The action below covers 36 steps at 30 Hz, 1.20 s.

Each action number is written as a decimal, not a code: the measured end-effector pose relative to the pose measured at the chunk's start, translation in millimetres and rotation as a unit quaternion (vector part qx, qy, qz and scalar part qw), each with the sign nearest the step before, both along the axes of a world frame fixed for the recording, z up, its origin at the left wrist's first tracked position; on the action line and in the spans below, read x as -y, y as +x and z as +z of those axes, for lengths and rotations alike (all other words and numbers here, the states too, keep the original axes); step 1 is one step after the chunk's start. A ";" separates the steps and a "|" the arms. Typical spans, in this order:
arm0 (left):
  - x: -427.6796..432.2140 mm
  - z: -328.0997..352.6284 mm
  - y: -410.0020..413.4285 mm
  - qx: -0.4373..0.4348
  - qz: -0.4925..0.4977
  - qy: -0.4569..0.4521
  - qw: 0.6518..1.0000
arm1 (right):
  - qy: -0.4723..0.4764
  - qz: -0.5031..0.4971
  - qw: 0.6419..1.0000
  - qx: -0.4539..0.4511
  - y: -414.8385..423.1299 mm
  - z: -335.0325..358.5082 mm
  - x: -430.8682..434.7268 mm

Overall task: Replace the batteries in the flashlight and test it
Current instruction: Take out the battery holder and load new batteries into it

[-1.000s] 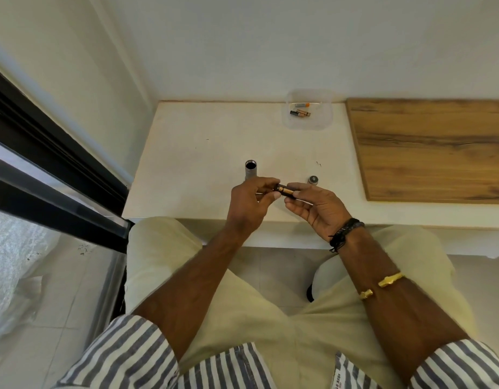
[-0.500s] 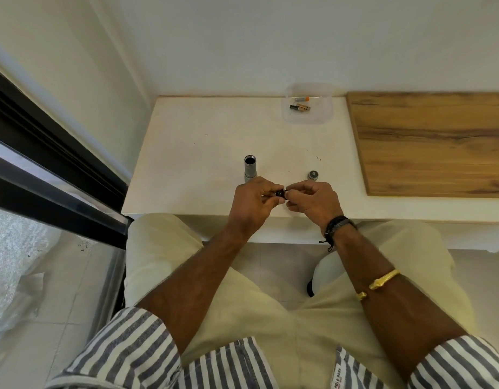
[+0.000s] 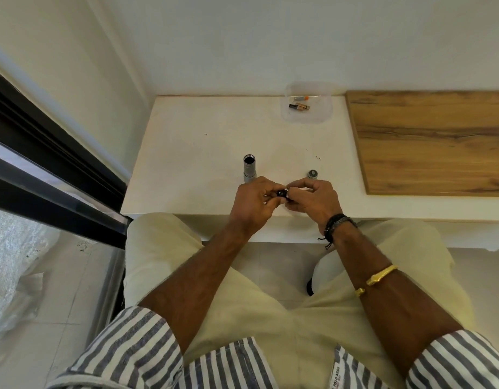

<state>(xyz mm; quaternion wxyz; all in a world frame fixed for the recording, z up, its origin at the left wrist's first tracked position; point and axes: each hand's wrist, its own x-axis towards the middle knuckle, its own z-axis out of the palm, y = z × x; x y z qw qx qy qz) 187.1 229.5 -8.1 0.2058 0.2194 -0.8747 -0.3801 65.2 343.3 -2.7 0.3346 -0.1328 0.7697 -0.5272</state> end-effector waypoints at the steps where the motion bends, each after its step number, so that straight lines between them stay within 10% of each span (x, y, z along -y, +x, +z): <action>1: 0.9 0.0 -0.1 -0.005 0.009 0.014 1.000 | -0.014 -0.006 1.000 0.018 -0.8 0.1 -0.4; 24: -2.9 -8.1 -7.3 -0.050 0.090 0.166 0.981 | -0.171 -0.121 0.955 0.208 -12.7 10.8 -13.1; 30: -5.2 -7.6 -10.0 -0.079 0.076 0.540 0.835 | -0.149 -0.216 0.956 0.133 -39.7 -1.5 -21.8; 36: -6.5 -10.9 -10.2 -0.112 0.100 0.699 0.699 | -0.018 -0.222 0.972 -0.073 -61.9 -23.0 -17.3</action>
